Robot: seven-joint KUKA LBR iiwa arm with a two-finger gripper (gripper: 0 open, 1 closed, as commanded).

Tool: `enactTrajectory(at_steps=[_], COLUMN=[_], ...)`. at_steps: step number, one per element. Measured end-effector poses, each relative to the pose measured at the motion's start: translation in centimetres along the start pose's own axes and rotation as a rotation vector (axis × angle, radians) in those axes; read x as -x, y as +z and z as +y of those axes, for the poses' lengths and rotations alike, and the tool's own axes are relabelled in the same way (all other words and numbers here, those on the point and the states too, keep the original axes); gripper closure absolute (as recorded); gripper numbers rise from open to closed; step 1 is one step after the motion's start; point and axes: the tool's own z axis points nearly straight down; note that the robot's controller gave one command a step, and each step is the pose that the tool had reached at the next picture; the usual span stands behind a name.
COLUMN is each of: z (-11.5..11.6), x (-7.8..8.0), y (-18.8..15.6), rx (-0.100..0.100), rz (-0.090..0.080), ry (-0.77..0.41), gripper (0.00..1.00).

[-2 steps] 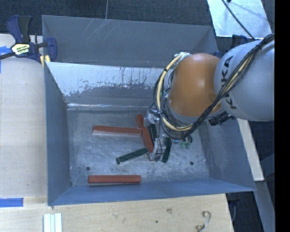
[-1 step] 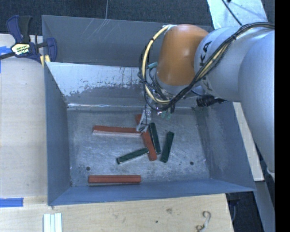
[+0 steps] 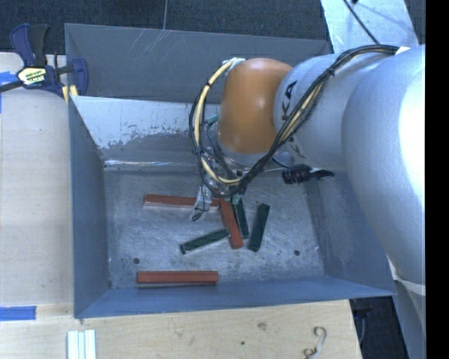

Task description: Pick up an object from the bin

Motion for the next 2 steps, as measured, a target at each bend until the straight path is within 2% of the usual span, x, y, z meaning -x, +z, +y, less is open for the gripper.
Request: enactTrajectory(at_steps=[1,2], z=[2.4,0.5], x=[-1.5,-2.2], y=[0.6,4.1], rx=[0.000,-0.001], rz=[0.002,0.001], ry=[-0.027,0.128], gripper=[0.00,0.00])
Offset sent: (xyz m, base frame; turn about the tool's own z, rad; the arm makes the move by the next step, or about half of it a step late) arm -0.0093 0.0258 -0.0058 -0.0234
